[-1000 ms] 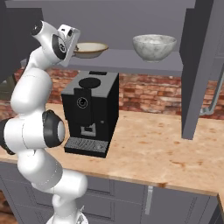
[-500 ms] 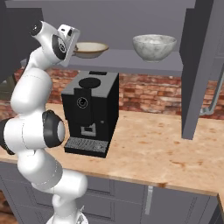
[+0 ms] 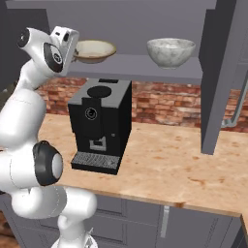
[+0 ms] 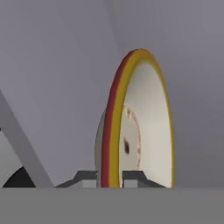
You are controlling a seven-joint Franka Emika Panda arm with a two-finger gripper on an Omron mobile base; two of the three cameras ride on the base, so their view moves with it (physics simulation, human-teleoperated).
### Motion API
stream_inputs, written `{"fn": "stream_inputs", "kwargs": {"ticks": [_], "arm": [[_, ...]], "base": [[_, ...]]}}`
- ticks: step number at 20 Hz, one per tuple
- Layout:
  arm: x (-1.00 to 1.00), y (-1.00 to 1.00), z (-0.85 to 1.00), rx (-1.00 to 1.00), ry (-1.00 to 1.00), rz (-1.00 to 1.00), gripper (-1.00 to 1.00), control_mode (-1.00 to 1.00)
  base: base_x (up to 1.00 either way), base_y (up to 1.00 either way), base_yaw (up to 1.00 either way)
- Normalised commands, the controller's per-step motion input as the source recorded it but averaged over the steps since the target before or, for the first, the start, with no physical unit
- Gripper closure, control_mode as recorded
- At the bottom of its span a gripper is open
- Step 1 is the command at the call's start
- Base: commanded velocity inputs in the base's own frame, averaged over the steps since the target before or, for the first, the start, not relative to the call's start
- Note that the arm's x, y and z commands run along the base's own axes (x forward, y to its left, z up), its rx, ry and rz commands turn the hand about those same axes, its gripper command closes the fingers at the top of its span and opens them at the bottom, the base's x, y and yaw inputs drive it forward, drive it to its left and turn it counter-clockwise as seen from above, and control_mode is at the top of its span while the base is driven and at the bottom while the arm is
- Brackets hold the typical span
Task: Pick up the bowls from the cabinet and place each bowl in front of a stool on the dining counter.
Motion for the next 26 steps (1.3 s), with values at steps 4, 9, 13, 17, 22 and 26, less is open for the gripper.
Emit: {"fn": "stream_inputs", "kwargs": {"ticks": [4, 9, 13, 17, 22, 26], "arm": [[-1.00, -0.07, 0.03, 0.00, -0.24, 0.01, 1.00, -1.00], [-1.00, -0.19, 0.22, 0.00, -0.06, 0.01, 1.00, -1.00], [-1.00, -0.09, 0.25, 0.00, 0.01, 0.00, 1.00, -1.00], [-1.00, 0.00, 0.12, -0.07, 0.11, 0.00, 1.00, -1.00], [-1.00, -0.12, -0.02, -0.09, 0.14, 0.00, 1.00, -1.00], [-0.99, -0.37, -0.29, -0.08, 0.07, 0.00, 1.00, -1.00]], "base": [[0.00, 0.00, 0.00], [0.00, 0.00, 0.00], [0.00, 0.00, 0.00], [0.00, 0.00, 0.00], [0.00, 0.00, 0.00], [0.00, 0.00, 0.00]]}}
